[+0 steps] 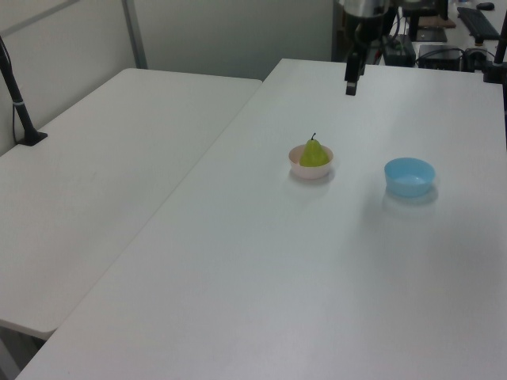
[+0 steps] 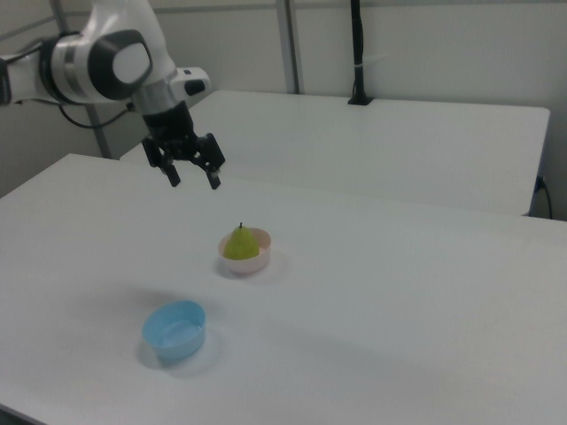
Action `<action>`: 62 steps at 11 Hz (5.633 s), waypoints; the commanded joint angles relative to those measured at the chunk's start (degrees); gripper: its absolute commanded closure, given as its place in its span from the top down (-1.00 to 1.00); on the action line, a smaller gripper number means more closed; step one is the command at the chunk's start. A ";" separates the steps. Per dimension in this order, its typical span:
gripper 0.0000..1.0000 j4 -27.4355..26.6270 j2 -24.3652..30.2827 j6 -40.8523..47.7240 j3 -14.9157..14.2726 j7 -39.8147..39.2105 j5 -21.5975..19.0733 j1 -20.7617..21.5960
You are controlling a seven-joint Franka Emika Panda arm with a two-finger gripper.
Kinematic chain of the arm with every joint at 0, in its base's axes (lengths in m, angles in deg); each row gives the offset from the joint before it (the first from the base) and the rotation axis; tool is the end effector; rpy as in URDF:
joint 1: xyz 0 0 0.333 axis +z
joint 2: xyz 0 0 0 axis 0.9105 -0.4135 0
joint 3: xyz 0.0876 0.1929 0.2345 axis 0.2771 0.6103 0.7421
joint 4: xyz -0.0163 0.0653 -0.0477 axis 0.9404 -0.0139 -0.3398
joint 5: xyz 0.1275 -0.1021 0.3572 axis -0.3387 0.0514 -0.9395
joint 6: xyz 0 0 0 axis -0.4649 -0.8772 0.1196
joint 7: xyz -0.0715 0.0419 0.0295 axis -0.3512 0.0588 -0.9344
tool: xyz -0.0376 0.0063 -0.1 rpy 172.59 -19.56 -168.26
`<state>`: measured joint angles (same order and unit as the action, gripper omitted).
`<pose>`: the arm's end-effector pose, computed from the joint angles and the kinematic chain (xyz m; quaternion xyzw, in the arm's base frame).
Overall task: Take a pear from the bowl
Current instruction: 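Move the gripper over the pink bowl and lower it around the green pear, then close the gripper on the green pear inside the pink bowl, then lift the pear out of the pink bowl and carry it sideways, then lower the pear onto the table beside the pink bowl and release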
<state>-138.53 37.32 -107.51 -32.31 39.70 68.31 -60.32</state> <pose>0.5988 0.0285 0.5394 0.9965 0.0429 0.0509 0.0507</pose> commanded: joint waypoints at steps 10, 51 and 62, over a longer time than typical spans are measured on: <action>0.67 4.98 -20.97 -15.80 -0.35 -4.16 0.26 -1.31; -0.18 9.46 -27.65 -28.71 -0.70 -14.61 -0.71 -17.04; 1.00 8.94 -18.63 -17.85 -0.26 -7.17 -0.88 -12.48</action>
<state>-128.14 13.17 -132.20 -32.34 27.64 67.55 -76.60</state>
